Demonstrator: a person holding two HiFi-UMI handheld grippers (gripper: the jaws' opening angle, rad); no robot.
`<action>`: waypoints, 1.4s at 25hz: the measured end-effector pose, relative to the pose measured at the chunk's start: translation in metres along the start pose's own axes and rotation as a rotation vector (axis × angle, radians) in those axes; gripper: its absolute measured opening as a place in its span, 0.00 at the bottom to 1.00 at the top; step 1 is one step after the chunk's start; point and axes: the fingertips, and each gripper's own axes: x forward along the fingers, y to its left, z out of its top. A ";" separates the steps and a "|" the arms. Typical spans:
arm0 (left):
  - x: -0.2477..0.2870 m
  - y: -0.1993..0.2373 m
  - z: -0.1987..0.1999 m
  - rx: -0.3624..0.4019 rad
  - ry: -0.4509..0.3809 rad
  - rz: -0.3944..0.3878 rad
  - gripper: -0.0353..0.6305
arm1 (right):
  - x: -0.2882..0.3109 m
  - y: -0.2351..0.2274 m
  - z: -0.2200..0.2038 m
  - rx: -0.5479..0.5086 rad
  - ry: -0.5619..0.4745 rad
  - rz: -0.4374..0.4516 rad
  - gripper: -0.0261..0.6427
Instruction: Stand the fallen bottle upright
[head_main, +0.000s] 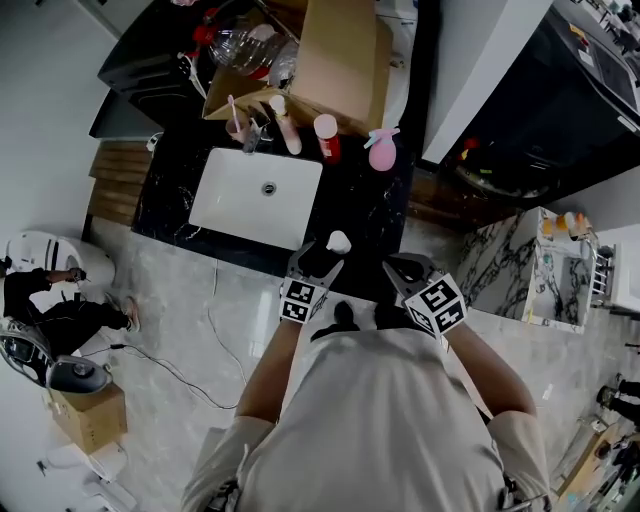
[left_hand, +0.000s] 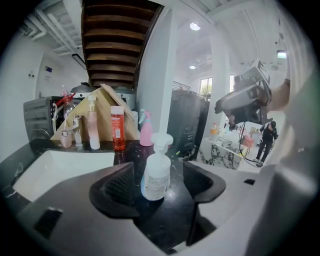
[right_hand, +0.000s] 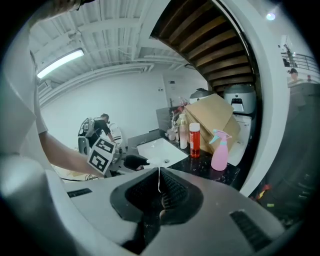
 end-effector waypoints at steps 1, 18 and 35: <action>-0.007 0.000 0.003 -0.006 -0.005 -0.002 0.51 | -0.002 0.001 0.003 -0.001 -0.006 -0.011 0.08; -0.090 -0.021 0.063 0.010 -0.097 -0.082 0.36 | -0.048 0.020 0.035 0.013 -0.145 -0.192 0.08; -0.121 -0.044 0.090 -0.008 -0.122 -0.002 0.18 | -0.073 0.029 0.040 -0.040 -0.184 -0.144 0.08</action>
